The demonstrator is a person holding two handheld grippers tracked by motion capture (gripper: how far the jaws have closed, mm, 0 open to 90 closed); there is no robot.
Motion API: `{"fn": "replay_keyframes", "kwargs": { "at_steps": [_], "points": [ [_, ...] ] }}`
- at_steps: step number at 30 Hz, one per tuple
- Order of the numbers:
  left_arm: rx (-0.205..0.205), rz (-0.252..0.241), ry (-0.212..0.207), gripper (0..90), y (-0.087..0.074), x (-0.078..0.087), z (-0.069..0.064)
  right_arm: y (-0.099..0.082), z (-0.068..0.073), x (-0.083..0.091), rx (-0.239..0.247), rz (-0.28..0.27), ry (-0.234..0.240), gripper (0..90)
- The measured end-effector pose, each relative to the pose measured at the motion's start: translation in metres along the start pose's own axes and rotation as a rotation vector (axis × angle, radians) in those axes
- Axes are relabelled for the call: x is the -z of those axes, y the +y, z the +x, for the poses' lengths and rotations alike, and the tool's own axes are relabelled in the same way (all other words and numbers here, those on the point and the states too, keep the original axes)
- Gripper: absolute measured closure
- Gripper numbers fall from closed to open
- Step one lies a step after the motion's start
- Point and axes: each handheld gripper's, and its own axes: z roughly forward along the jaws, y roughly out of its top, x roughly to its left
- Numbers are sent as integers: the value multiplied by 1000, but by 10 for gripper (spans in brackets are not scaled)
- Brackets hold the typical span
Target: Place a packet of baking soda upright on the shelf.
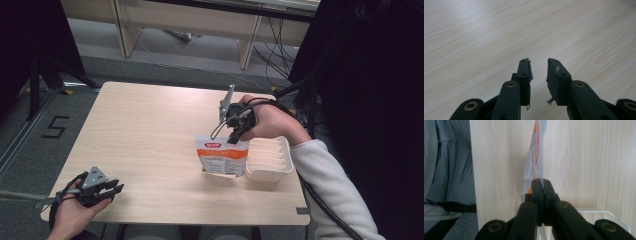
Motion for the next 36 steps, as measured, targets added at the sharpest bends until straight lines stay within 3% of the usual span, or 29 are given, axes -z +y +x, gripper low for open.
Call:
{"fn": "replay_keyframes", "kwargs": {
  "at_steps": [1,2,3,5,6,8,9,11,13,14,15,17,20,21,22,23,24,25,27,28,31,32,33,34,36],
  "points": [
    [0,0,0,711,0,0,0,-1,2,3,-38,13,-6,900],
    [6,-22,-5,710,-1,-2,0,-2,-1,3,2,3,-5,900],
    [-6,-26,-9,710,0,-2,1,-3,1,6,-33,10,-7,900],
    [22,-20,-2,710,0,-2,-1,-4,1,9,-32,10,-13,900],
    [28,-46,-7,710,-1,-4,-2,-5,1,11,-40,12,-11,900],
    [27,-43,-7,710,-1,-3,-2,-6,-2,13,0,-7,-9,900],
    [22,-30,-5,710,-1,-2,-1,-7,1,16,-51,11,-15,900],
    [2,-21,-9,710,0,-2,1,-8,-2,19,-7,-4,-15,900],
    [4,-20,-9,710,0,-2,0,-9,-1,20,-32,0,-18,900],
    [27,-34,-4,710,-1,-3,-2,-10,-1,22,-41,3,-23,900],
    [24,-32,-10,710,-1,-3,-1,-11,-3,23,-19,-3,-25,900],
    [4,-19,0,710,0,-2,0,-12,-1,24,-54,16,-20,900],
    [8,-18,-2,708,0,-1,0,-15,-4,25,-27,5,-16,900],
    [8,-18,-2,707,0,-1,0,-15,-3,27,-52,13,-29,900],
    [7,-18,-1,706,0,-1,0,-16,-6,27,-12,1,-23,900],
    [38,-34,2,706,0,-2,-2,-17,-4,28,-47,9,-27,900],
    [38,-34,2,705,0,-2,-2,-17,-4,28,-47,9,-27,900],
    [12,-25,-7,703,0,-2,0,-19,-4,30,-51,9,-28,900],
    [12,-34,-11,700,0,-2,0,-19,-5,31,-41,6,-25,900],
    [31,-41,-13,699,-1,-2,-1,-22,-6,33,-58,9,-34,900],
    [31,-41,-14,689,-1,-3,-1,-25,-8,36,-42,8,-35,900],
    [16,-39,-15,686,0,-3,0,-27,-8,38,-61,12,-41,900],
    [16,-39,-15,681,0,-3,0,-28,-10,39,-35,8,-42,900],
    [41,-45,-8,677,0,-3,-2,-30,-9,41,-58,14,-47,900],
    [39,-44,-9,665,0,-3,-2,-33,-9,44,-74,16,-50,900]
  ]
}}
